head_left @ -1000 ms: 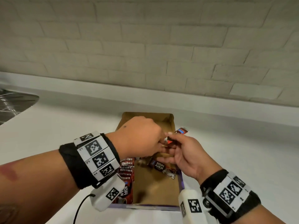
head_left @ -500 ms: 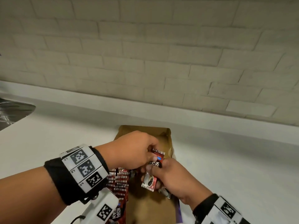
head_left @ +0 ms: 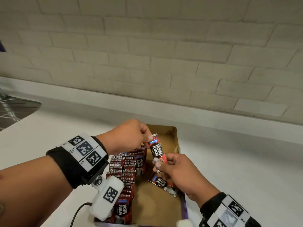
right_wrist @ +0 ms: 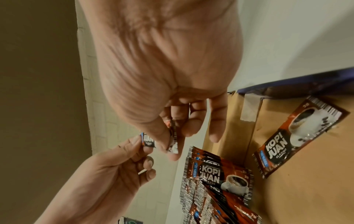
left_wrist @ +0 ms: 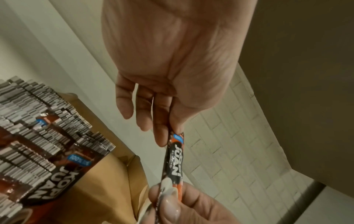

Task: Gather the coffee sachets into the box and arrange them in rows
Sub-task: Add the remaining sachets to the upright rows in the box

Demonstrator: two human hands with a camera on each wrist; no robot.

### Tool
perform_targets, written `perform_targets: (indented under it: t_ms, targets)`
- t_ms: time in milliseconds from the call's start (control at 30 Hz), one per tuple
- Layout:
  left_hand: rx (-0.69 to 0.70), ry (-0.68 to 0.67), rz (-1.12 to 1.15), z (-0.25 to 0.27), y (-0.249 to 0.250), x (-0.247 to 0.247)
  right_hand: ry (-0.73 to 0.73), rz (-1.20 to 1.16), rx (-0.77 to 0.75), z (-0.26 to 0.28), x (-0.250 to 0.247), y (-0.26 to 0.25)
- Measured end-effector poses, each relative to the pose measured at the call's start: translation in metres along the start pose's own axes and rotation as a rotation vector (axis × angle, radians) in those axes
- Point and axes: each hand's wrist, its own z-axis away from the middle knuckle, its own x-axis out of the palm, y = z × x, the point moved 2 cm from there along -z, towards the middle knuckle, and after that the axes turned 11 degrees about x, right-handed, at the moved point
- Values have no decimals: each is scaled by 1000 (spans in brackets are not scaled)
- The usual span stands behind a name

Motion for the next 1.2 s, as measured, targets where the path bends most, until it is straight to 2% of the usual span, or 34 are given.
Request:
perform_targets:
  t_ms: [267, 433, 600, 833, 967, 1200]
  targets:
    - [-30, -23, -118, 4, -8, -3, 108, -31, -5, -2, -7, 2]
    - [-46, -7, 100, 7, -11, -4, 134, 8, -3, -3, -7, 4]
    - [-40, 58, 128, 6, -10, -6, 96, 45, -32, -1, -8, 2]
    - [-8, 0, 43, 8, -4, -3, 61, 108, -31, 1, -8, 8]
    - [3, -30, 137, 7, -3, -2, 45, 86, -40, 2, -6, 9]
    - [30, -84, -45, 7, 3, -3, 30, 16, -109, 1, -2, -1]
